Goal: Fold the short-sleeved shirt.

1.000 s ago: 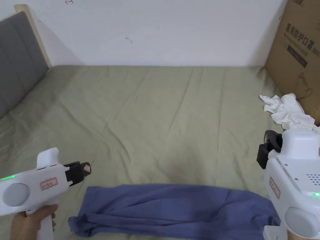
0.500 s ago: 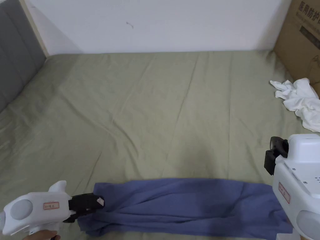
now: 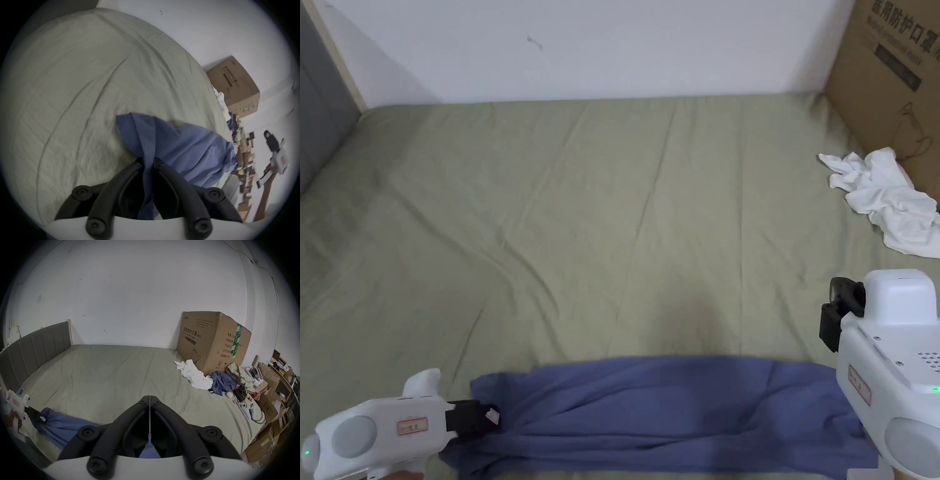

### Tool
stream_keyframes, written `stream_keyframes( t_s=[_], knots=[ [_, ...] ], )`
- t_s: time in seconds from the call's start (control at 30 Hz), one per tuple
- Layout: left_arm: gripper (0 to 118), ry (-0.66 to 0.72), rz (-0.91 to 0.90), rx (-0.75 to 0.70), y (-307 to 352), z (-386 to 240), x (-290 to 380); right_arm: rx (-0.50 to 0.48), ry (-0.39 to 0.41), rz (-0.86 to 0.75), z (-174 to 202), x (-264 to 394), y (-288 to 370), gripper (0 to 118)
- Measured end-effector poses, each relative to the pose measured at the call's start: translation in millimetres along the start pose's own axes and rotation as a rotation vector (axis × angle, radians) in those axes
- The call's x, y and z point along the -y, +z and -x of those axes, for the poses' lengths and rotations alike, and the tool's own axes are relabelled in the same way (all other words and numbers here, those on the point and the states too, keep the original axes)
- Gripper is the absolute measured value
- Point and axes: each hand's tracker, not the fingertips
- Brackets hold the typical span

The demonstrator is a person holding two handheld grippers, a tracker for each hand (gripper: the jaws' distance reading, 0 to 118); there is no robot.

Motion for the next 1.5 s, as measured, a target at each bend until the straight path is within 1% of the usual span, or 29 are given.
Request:
stream_keyframes(
  t_s=[0.03,0.07,0.17,0.2,0.23,0.3,0.37,0.47,0.57,0.67,0.7,0.77,0.83,0.9,0.93,1.0,1.1,1.2,1.33,1.37,1.4,1.43,1.47,1.5],
  knots=[
    [13,-0.06,-0.021,-0.03,4,-8,1,0.002,0.0,0.0,-1,0,1,3],
    [13,-0.088,-0.032,-0.048,5,-13,3,0.003,0.0,-0.002,-2,-1,2,3],
    [12,-0.098,-0.083,-0.085,26,-18,-4,0.008,0.004,-0.008,-5,-3,2,3],
    [11,-0.086,-0.095,-0.082,34,-15,-7,0.008,0.002,-0.01,-6,-4,2,3],
    [11,-0.057,-0.112,-0.046,43,-10,-10,0.009,-0.002,-0.014,-7,-5,2,3],
    [11,-0.028,-0.117,-0.046,56,-4,-15,0.008,-0.005,-0.021,-7,-7,3,3],
    [11,-0.055,-0.152,-0.087,72,-11,-12,0.007,-0.009,-0.027,-8,-8,4,3],
    [11,-0.032,-0.153,-0.124,94,-2,-14,0.003,-0.013,-0.034,-9,-10,6,3],
    [11,-0.016,-0.161,-0.2,113,3,-13,-0.009,-0.018,-0.04,-10,-10,7,3],
    [11,-0.032,-0.151,-0.2,121,-20,-13,-0.016,-0.013,-0.044,-13,-8,9,3],
    [11,-0.052,-0.156,-0.213,121,-33,-14,-0.017,-0.015,-0.043,-14,-7,9,3],
    [11,-0.062,-0.151,-0.196,118,-60,-17,-0.023,-0.028,-0.044,-17,-6,10,3],
    [11,-0.096,-0.132,-0.171,108,-93,-17,-0.026,-0.039,-0.044,-20,-4,12,3],
    [11,-0.169,-0.11,-0.147,92,-124,-17,-0.03,-0.051,-0.048,-23,-3,14,3],
    [11,-0.167,-0.094,-0.139,82,-140,-16,-0.029,-0.054,-0.047,-25,-2,15,3],
    [11,-0.204,-0.055,-0.087,62,-167,-14,-0.027,-0.056,-0.045,-29,-1,17,3],
    [11,-0.229,-0.014,-0.07,22,-203,-6,-0.019,-0.059,-0.043,-36,2,19,3],
    [11,-0.237,0.026,-0.056,-25,-217,-2,-0.005,-0.068,-0.042,-46,5,22,3],
    [13,-0.239,0.093,-0.082,-77,-236,13,0.022,-0.079,-0.038,-60,9,27,3],
    [16,-0.244,0.104,-0.1,-86,-237,16,0.027,-0.08,-0.038,-63,9,28,3],
    [28,-0.249,0.117,-0.116,-93,-241,21,0.033,-0.08,-0.036,-66,10,29,3],
    [49,-0.246,0.12,-0.112,-98,-242,23,0.04,-0.079,-0.035,-69,10,30,3],
    [75,-0.242,0.132,-0.103,-99,-241,23,0.045,-0.079,-0.035,-71,11,30,3],
    [87,-0.225,0.144,-0.091,-100,-243,24,0.051,-0.083,-0.034,-73,11,31,3]
  ],
)
